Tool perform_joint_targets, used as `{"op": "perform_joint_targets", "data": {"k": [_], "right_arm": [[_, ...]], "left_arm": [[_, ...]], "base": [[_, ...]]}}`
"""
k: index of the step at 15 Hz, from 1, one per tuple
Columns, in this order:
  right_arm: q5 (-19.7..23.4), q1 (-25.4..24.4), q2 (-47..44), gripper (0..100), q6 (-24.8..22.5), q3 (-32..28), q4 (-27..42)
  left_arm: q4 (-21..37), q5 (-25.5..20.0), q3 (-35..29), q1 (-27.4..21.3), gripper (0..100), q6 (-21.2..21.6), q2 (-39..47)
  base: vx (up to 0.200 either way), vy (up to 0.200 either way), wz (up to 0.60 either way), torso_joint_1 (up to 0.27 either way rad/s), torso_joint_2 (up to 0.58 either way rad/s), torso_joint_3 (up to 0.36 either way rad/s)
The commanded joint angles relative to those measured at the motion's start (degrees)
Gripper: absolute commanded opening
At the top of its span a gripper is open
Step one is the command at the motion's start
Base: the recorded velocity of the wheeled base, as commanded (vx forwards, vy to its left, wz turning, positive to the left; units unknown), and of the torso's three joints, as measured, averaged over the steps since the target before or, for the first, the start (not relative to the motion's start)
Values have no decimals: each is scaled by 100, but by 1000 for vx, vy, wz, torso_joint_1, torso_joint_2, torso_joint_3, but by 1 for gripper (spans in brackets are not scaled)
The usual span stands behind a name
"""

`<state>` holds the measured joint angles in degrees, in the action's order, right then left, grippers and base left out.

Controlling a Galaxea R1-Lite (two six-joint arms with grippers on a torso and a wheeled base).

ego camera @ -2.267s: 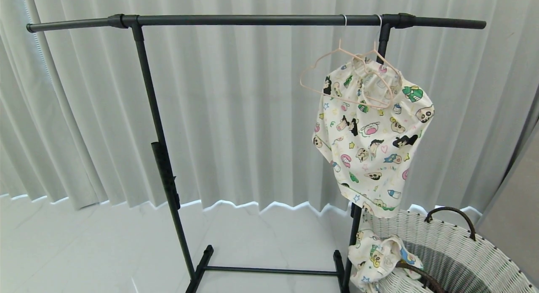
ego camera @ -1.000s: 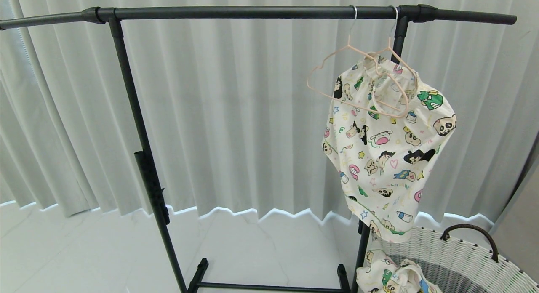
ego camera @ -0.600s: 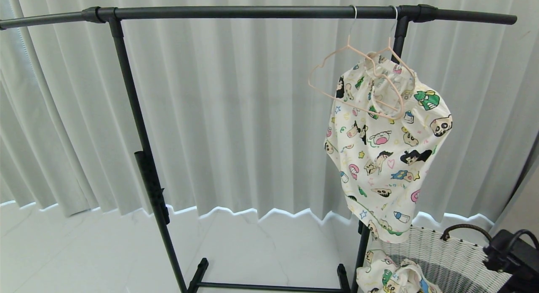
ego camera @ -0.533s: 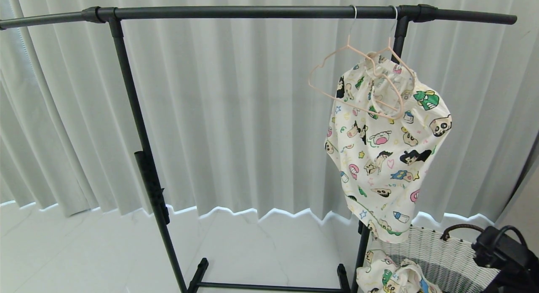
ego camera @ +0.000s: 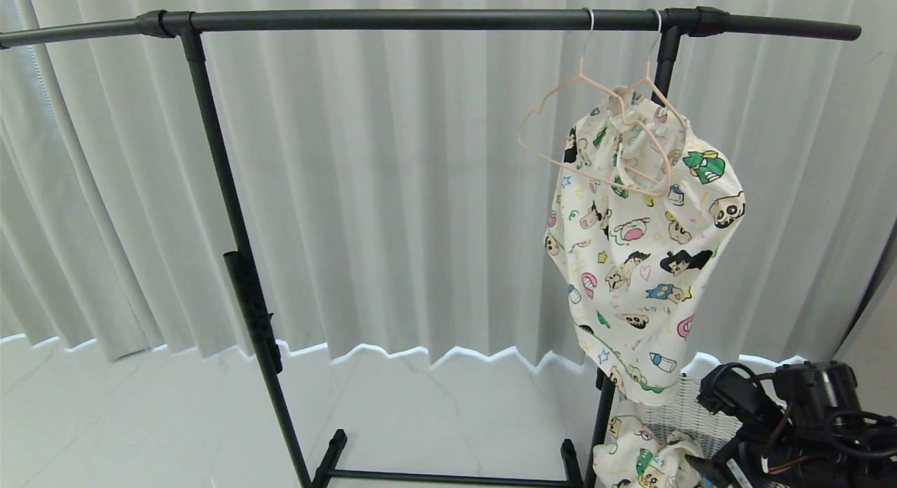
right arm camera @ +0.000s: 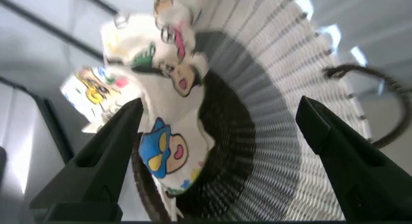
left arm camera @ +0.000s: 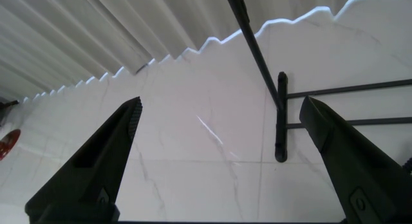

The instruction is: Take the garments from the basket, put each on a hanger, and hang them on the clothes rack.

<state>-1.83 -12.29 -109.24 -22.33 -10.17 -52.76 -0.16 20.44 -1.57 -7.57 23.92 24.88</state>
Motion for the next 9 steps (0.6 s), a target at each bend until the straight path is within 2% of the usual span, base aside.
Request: {"op": "perform_joint_targets", "data": {"k": [1, 3, 7, 8, 9], "right_arm": [[-142, -10, -678, 100, -8, -143, -103], [-450, -10, -809, 100, -8, -240, -138], [-459, -28, -818, 100, 1, -249, -182], [-459, -37, -818, 0, 1, -223, -261], [-468, -46, -818, 0, 1, -205, -287]], "left_arm": [[-2, 3, -1, 1, 100, -1, 8], [-2, 3, -1, 1, 100, -1, 8], [-2, 3, -1, 1, 100, -1, 8], [-2, 3, -1, 1, 100, -1, 8], [-2, 3, 8, 1, 100, -1, -1]], "base": [[0, 0, 0, 0, 0, 0], [0, 0, 0, 0, 0, 0], [0, 0, 0, 0, 0, 0], [0, 0, 0, 0, 0, 0], [0, 0, 0, 0, 0, 0]]}}
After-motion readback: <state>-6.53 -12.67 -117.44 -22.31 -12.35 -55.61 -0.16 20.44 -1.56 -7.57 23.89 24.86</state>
